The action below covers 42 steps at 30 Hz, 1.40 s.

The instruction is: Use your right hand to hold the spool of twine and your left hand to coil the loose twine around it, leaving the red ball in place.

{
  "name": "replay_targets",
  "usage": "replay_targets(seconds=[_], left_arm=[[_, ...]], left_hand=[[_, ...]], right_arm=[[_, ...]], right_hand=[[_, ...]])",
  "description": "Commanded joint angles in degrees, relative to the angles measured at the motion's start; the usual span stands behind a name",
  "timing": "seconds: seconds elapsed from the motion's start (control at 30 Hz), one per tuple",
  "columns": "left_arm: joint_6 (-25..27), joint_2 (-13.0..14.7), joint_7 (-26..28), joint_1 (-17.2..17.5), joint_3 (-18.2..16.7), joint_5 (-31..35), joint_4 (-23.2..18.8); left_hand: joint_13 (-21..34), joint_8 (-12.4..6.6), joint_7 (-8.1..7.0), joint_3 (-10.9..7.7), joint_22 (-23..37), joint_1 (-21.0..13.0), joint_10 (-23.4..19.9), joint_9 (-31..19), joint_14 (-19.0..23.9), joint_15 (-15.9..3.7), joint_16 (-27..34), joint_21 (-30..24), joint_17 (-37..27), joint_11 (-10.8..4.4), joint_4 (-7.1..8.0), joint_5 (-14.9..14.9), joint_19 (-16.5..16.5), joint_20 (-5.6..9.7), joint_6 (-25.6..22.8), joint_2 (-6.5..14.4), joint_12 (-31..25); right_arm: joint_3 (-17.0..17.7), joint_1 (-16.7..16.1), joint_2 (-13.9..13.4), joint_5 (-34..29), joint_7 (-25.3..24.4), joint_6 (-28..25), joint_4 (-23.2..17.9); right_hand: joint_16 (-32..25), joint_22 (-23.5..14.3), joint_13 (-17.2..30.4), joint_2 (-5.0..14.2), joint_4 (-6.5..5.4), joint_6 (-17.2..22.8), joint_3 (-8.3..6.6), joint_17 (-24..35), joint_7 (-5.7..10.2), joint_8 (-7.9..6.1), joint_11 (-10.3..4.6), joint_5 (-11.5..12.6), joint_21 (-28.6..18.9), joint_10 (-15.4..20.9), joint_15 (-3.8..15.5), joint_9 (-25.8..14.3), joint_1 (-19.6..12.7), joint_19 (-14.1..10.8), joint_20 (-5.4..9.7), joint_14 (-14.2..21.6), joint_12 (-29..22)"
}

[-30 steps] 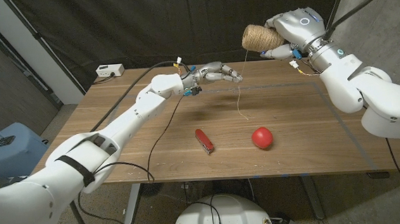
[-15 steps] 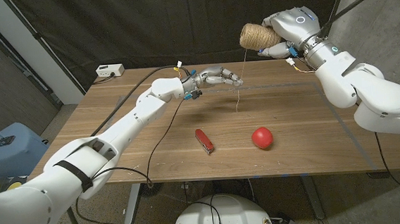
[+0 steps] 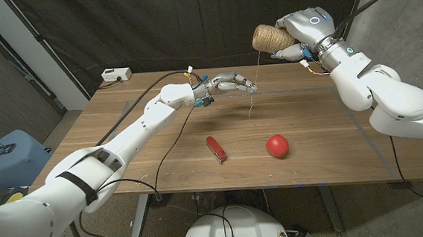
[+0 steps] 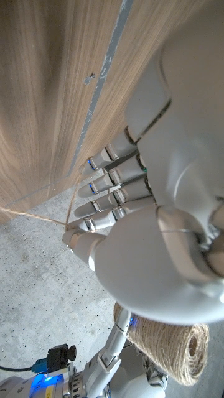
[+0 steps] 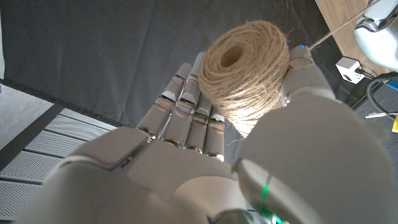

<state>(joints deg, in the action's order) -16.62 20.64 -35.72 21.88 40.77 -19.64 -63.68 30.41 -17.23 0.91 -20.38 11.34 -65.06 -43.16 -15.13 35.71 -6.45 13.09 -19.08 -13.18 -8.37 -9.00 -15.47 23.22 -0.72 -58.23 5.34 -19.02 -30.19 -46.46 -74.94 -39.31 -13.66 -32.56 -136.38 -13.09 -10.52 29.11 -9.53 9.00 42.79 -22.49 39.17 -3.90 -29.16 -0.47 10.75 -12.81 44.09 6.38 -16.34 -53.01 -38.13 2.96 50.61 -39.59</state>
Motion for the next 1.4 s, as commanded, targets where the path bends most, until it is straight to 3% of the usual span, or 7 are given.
replay_targets(seconds=[0.03, 0.5, 1.07, 1.4], left_arm=[[0.68, 0.23, 0.32, 0.69, 0.01, -0.14, -0.79], [2.31, 2.39, 1.11, 3.03, -0.77, -0.94, -4.73], [5.47, 8.5, 3.34, 8.2, -3.25, -2.62, -13.54], [6.04, 10.28, 4.07, 9.4, -4.27, -3.19, -15.61]], left_hand=[[0.26, 0.13, -0.11, 0.11, 0.18, -0.25, -0.01, 0.01, -0.18, -0.15, -0.33, -0.34, -0.11, 0.11, -0.11, 0.14, -0.15, 0.12, 0.22, 0.01, 0.36], [0.34, 0.19, -0.12, 0.1, 0.18, -0.19, 0.09, 0.07, -0.3, -0.02, -0.39, -0.38, -0.11, 0.09, -0.06, 0.14, -0.23, 0.13, 0.3, 0.09, 0.45], [0.41, 0.22, -0.22, 0.14, 0.18, -0.26, 0.13, 0.09, -0.36, -0.04, -0.36, -0.39, -0.15, 0.27, -0.12, 0.14, -0.36, 0.16, 0.36, 0.06, 0.53], [0.46, 0.29, -0.4, 0.12, 0.18, -0.17, 0.25, 0.16, -0.42, 0.03, -0.44, -0.39, -0.11, 0.09, -0.07, 0.13, -0.46, 0.06, 0.47, 0.05, 0.61]], right_arm=[[-0.67, 1.3, 1.81, -0.89, 1.2, 1.36, 1.5], [-3.41, 4.22, 5.32, -4.12, 3.39, 2.52, 3.73], [-7.39, 7.71, 10.59, -8.13, 7.51, 1.91, 5.18], [-8.84, 9.24, 12.43, -9.65, 9.26, 1.25, 6.1]], right_hand=[[0.05, -0.12, -0.02, 8.73, -0.02, 8.1, 0.38, 0.12, 7.59, -0.36, -4.98, 0.36, -0.09, 5.05, 6.3, -0.19, -8.29, 0.05, 0.49, 0.22, -0.18], [0.16, -0.12, 0.07, 8.73, -0.01, 8.12, 0.39, 0.13, 7.73, -0.38, -4.75, 0.36, -0.09, 5.07, 6.28, -0.13, -8.33, 0.05, 0.49, 0.34, -0.15], [0.25, -0.12, 0.16, 8.76, -0.03, 8.09, 0.47, 0.28, 7.6, -0.38, -4.82, 0.35, -0.08, 5.02, 6.3, -0.06, -8.35, 0.06, 0.52, 0.29, -0.06], [0.33, -0.12, -0.01, 8.74, -0.03, 8.09, 0.48, 0.26, 7.72, -0.42, -4.89, 0.34, -0.07, 5.12, 6.23, -0.08, -8.36, 0.09, 0.5, 0.36, 0.06]])
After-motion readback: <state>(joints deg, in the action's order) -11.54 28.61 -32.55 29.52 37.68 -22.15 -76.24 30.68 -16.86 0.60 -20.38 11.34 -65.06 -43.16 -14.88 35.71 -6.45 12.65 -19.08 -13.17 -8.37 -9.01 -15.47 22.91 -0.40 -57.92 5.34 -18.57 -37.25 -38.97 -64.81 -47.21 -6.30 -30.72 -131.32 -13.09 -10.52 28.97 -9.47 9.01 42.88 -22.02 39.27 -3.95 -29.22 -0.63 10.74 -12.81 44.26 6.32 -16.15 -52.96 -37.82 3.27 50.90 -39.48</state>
